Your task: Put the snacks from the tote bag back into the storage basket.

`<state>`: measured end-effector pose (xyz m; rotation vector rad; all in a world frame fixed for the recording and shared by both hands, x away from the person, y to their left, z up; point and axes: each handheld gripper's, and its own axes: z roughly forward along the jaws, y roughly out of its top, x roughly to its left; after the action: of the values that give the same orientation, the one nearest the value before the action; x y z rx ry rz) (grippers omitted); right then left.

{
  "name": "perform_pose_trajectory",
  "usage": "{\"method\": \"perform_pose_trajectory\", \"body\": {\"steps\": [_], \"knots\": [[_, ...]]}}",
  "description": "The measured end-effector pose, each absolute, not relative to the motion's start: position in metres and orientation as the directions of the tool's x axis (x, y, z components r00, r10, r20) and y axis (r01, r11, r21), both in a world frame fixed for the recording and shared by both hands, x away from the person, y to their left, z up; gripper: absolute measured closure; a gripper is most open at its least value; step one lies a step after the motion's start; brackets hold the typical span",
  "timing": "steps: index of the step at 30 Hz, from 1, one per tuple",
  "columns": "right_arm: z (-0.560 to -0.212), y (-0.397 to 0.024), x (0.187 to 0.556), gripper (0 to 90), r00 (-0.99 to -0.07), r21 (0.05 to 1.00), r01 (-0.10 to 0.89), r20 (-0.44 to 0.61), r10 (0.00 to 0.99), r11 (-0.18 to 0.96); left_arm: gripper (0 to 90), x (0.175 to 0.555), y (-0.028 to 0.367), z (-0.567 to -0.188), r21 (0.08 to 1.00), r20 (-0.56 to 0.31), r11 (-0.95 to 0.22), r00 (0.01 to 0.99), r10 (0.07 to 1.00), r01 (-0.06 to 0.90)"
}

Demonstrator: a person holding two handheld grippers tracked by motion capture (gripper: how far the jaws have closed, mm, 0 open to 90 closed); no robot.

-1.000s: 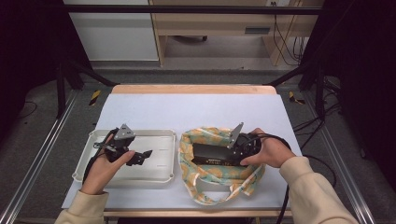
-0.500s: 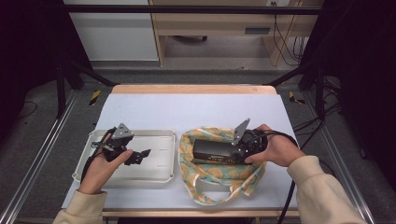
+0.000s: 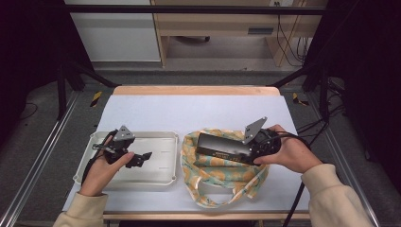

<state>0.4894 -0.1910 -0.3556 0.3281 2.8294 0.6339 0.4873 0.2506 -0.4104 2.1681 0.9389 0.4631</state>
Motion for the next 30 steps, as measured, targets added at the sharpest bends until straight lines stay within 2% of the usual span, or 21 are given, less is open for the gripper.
{"method": "perform_pose_trajectory", "body": {"steps": [8,17,30], "knots": [[-0.333,-0.181,0.482,43.3,-0.943,0.496,0.170,-0.170,0.286,0.852,9.4,0.491,0.248,-0.410,0.719,0.057,-0.508,0.688,0.724,0.475],[-0.314,-0.160,0.486,43.4,-0.943,0.498,0.165,-0.174,0.285,0.851,8.9,0.502,0.246,-0.392,0.695,0.080,-0.572,0.744,0.663,0.435],[-0.308,-0.126,0.499,43.4,-0.958,0.476,0.127,-0.170,0.233,0.870,8.0,0.511,0.256,-0.356,0.643,0.087,-0.677,0.843,0.530,0.359]]}}
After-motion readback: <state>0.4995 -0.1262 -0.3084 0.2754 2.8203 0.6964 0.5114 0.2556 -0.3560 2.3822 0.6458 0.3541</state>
